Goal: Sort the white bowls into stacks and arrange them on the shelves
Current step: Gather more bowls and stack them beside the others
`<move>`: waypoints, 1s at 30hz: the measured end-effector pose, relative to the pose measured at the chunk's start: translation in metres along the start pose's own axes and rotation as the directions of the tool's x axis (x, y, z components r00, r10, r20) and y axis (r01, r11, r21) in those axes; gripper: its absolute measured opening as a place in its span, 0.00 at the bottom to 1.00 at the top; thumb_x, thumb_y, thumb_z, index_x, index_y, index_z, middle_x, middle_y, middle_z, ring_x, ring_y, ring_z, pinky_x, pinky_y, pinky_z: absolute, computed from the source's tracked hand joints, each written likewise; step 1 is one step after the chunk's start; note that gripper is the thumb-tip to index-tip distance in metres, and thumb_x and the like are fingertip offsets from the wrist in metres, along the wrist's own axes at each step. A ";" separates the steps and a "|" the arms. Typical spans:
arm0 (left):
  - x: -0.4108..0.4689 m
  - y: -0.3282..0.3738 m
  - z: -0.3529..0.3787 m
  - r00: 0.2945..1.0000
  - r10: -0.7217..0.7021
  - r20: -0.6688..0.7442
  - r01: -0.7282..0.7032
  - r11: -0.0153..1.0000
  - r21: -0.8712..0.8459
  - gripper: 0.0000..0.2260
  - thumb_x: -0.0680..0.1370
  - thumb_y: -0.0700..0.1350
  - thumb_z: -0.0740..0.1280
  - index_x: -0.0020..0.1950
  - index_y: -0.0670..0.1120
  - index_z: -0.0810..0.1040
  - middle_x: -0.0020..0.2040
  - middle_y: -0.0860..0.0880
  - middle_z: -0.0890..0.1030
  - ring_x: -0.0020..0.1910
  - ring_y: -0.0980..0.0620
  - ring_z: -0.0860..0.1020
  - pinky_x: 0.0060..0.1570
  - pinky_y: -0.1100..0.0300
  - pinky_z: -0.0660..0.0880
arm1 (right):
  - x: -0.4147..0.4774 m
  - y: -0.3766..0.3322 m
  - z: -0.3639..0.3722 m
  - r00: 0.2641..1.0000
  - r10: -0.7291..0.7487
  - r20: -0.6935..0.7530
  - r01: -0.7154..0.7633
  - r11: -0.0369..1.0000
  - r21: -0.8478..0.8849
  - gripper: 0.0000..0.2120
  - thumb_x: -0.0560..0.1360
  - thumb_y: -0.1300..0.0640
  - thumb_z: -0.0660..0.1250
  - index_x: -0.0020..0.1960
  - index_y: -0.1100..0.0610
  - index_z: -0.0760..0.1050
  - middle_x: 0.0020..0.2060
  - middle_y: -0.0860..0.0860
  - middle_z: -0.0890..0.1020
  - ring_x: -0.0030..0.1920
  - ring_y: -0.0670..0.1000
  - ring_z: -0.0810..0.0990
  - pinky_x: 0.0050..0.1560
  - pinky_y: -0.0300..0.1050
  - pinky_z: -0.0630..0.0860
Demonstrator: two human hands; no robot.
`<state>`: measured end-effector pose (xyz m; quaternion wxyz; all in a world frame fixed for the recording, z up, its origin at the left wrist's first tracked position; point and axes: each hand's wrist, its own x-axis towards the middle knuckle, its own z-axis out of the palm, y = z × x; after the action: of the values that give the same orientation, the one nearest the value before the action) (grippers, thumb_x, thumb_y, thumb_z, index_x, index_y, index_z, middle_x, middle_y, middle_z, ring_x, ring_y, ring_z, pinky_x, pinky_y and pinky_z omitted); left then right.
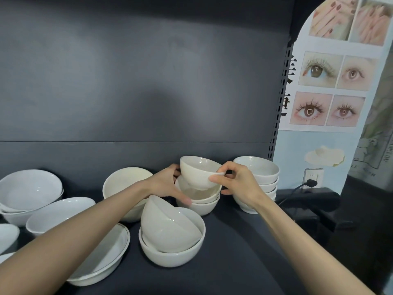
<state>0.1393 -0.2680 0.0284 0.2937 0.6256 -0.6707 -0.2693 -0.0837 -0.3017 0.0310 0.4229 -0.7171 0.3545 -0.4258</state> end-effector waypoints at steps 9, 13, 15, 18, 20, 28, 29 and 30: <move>-0.008 0.004 -0.005 0.994 -0.019 -0.108 0.035 0.988 0.150 0.53 0.47 0.64 0.77 0.69 0.48 0.65 0.54 0.55 0.77 0.55 0.54 0.77 0.57 0.56 0.76 | 0.000 0.009 0.006 1.000 -0.018 0.025 0.018 1.000 0.007 0.11 0.71 0.61 0.74 0.37 0.54 0.72 0.46 0.59 0.77 0.44 0.52 0.78 0.49 0.56 0.80; -0.010 0.010 -0.008 0.988 -0.013 -0.151 0.046 0.975 0.217 0.47 0.52 0.65 0.78 0.65 0.46 0.69 0.51 0.52 0.78 0.51 0.54 0.77 0.54 0.56 0.77 | 0.002 0.010 0.007 0.998 -0.028 0.059 0.031 0.999 -0.043 0.10 0.70 0.61 0.74 0.38 0.56 0.73 0.41 0.59 0.78 0.42 0.52 0.77 0.49 0.57 0.79; -0.011 0.011 -0.006 0.985 -0.005 -0.171 0.044 0.972 0.229 0.40 0.59 0.61 0.80 0.63 0.46 0.70 0.51 0.52 0.78 0.51 0.53 0.77 0.52 0.57 0.76 | 0.004 0.012 0.008 0.998 -0.044 0.046 0.048 0.995 -0.083 0.10 0.69 0.61 0.75 0.38 0.56 0.74 0.42 0.63 0.79 0.41 0.53 0.78 0.47 0.57 0.79; -0.011 0.011 -0.003 0.979 0.005 -0.205 0.042 0.973 0.226 0.36 0.62 0.58 0.79 0.63 0.45 0.71 0.51 0.51 0.79 0.51 0.52 0.77 0.52 0.57 0.76 | 0.005 0.016 0.008 0.997 -0.076 0.026 0.079 0.990 -0.114 0.10 0.67 0.61 0.78 0.36 0.56 0.76 0.44 0.63 0.82 0.41 0.54 0.80 0.43 0.53 0.76; -0.011 0.010 -0.003 0.979 0.008 -0.202 0.039 0.973 0.229 0.35 0.62 0.58 0.79 0.62 0.45 0.72 0.52 0.49 0.81 0.51 0.51 0.78 0.54 0.55 0.76 | 0.006 0.018 0.008 0.996 -0.087 0.035 0.090 0.988 -0.125 0.10 0.65 0.62 0.79 0.36 0.57 0.77 0.41 0.59 0.82 0.41 0.54 0.80 0.43 0.47 0.75; -0.013 0.001 -0.011 0.994 -0.031 -0.107 0.044 0.992 0.117 0.38 0.49 0.62 0.78 0.55 0.47 0.78 0.49 0.51 0.84 0.49 0.50 0.82 0.56 0.47 0.77 | 0.008 0.024 0.007 0.993 -0.102 0.059 0.107 0.989 -0.104 0.09 0.63 0.61 0.80 0.34 0.57 0.79 0.36 0.53 0.81 0.40 0.53 0.79 0.45 0.49 0.74; -0.013 0.002 -0.011 0.994 -0.029 -0.104 0.041 0.992 0.122 0.38 0.49 0.62 0.78 0.54 0.48 0.78 0.49 0.51 0.84 0.49 0.50 0.82 0.56 0.48 0.78 | 0.008 0.024 0.007 0.993 -0.095 0.064 0.101 0.990 -0.097 0.09 0.63 0.61 0.80 0.34 0.57 0.80 0.36 0.54 0.81 0.40 0.53 0.79 0.46 0.48 0.74; -0.013 0.002 -0.011 0.994 -0.029 -0.102 0.041 0.991 0.124 0.37 0.49 0.62 0.77 0.54 0.48 0.79 0.48 0.51 0.84 0.49 0.50 0.82 0.55 0.48 0.78 | 0.008 0.023 0.007 0.994 -0.089 0.071 0.095 0.991 -0.093 0.08 0.63 0.61 0.80 0.33 0.56 0.80 0.36 0.57 0.82 0.40 0.52 0.78 0.46 0.48 0.73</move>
<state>0.1468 -0.2547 0.0365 0.2823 0.6672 -0.6596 -0.2001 -0.0782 -0.3151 0.0109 0.3794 -0.7659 0.3270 -0.4031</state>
